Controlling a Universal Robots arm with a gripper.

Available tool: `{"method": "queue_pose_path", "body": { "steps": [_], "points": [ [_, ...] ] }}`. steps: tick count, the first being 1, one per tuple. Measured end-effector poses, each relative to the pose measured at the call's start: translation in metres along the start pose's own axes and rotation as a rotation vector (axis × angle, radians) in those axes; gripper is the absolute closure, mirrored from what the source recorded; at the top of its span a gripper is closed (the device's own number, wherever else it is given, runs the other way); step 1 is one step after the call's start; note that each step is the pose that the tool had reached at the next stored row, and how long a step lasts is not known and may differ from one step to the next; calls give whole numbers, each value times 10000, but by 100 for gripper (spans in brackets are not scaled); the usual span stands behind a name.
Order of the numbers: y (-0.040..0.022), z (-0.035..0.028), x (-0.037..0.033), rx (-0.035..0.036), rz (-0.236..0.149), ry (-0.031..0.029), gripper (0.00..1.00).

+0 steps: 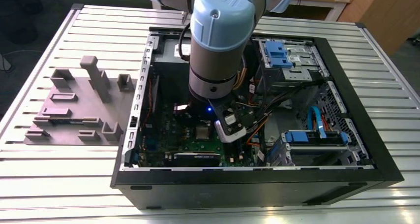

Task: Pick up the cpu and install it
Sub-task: 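Place the cpu into insertion slot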

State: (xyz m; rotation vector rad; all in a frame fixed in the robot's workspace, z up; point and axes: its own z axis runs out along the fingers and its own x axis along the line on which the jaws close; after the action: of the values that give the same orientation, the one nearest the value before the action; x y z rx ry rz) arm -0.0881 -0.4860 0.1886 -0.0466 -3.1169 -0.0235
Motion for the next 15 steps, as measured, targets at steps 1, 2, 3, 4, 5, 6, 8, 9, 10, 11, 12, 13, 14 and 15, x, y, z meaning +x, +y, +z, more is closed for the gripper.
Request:
{"method": "queue_pose_path", "body": {
  "steps": [1, 2, 3, 4, 5, 6, 8, 9, 10, 11, 12, 13, 14, 15],
  "points": [
    [0, 0, 0, -1, 0, 0, 56],
    [0, 0, 0, -1, 0, 0, 56],
    [0, 0, 0, -2, 0, 0, 56],
    [0, 0, 0, -3, 0, 0, 56],
    [0, 0, 0, -3, 0, 0, 56],
    [0, 0, 0, -3, 0, 0, 56],
    [0, 1, 0, -5, 0, 1, 56],
    [0, 2, 0, -7, 0, -2, 55],
    [0, 3, 0, -8, 1, 1, 55],
    [0, 3, 0, -8, 1, -1, 49],
    [0, 3, 0, -6, 0, -1, 49],
    [0, 2, 0, -5, 0, -1, 49],
    [0, 2, -1, -4, 0, 0, 49],
    [0, 2, -3, -4, 0, 0, 49]
  ]
}}
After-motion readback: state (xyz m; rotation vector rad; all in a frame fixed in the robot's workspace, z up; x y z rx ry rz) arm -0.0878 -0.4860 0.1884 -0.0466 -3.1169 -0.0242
